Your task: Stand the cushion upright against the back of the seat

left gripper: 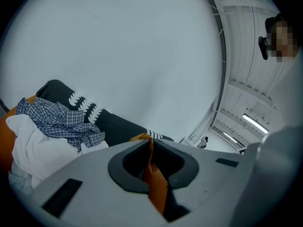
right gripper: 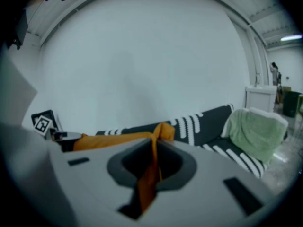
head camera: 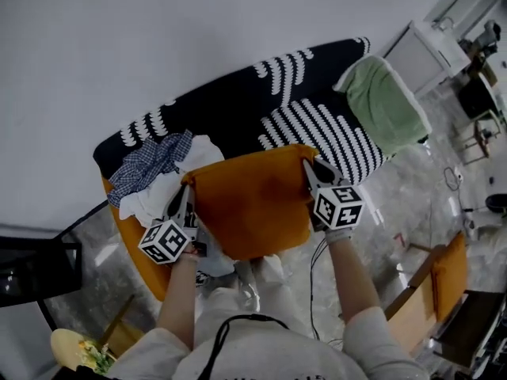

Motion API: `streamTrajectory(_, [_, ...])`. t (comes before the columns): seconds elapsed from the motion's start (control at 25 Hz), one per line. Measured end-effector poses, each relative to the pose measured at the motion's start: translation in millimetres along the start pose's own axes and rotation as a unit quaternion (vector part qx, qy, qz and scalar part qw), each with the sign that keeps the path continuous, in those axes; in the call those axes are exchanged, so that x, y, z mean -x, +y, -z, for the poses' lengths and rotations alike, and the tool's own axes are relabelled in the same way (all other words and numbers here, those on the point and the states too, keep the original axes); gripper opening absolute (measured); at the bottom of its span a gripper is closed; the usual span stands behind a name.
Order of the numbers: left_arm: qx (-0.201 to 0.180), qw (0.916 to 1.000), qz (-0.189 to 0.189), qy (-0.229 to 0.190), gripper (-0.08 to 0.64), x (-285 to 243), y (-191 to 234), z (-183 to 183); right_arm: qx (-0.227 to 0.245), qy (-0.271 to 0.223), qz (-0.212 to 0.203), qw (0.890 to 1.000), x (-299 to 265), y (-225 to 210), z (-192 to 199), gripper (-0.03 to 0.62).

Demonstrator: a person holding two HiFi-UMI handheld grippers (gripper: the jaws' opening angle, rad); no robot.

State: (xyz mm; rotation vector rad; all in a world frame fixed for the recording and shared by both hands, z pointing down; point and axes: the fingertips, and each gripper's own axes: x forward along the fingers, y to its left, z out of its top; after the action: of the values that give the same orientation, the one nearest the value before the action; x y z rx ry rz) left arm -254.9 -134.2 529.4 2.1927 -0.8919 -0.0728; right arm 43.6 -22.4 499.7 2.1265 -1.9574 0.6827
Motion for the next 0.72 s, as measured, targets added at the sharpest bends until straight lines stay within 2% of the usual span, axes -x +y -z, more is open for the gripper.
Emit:
streamTrajectory(0.28, [-0.007, 1.0000, 0.001, 0.006, 0.048, -26, -45, 31, -0.013, -0.011, 0.002, 1.000, 32, -53, 1, 0.043])
streamTrajectory(0.56, [-0.014, 0.9997, -0.021, -0.006, 0.048, -51, -74, 49, -0.007, -0.021, -0.023, 1.000, 35, -94, -18, 0.043])
streamTrajectory(0.72, [-0.009, 0.9996, -0.020, -0.016, 0.048, -70, -95, 58, 0.003, -0.030, -0.028, 0.999, 37, -121, -36, 0.043])
